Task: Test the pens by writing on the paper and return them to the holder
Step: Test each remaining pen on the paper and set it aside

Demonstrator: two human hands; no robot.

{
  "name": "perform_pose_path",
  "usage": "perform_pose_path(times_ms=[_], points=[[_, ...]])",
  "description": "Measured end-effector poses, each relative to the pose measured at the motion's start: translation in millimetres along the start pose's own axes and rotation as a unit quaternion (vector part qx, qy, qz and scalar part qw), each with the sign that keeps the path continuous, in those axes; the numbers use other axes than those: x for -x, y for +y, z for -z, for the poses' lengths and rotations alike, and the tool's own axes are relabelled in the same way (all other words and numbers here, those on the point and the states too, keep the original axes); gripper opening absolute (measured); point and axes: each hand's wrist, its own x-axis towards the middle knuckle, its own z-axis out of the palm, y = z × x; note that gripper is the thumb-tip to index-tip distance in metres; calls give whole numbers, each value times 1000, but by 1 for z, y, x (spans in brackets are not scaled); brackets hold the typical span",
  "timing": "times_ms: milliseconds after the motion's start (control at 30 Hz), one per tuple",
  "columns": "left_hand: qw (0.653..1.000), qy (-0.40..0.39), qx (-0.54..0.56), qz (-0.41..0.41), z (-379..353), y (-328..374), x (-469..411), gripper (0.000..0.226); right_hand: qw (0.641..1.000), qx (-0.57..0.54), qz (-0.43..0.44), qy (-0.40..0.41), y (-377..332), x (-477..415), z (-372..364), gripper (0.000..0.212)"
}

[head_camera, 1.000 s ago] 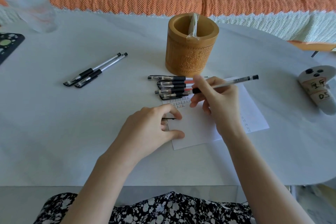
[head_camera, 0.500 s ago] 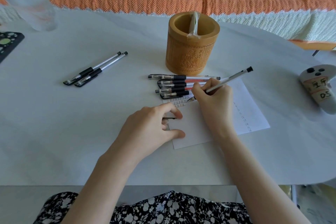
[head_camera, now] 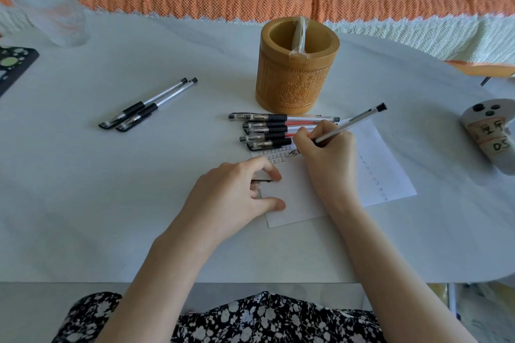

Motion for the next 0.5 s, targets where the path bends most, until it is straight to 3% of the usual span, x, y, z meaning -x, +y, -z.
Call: perform_pose_path(times_ms=[500], points=[[1000,-2,-8,12,1,1,0,32,1000,-4,11,4,-1,1,0,32]])
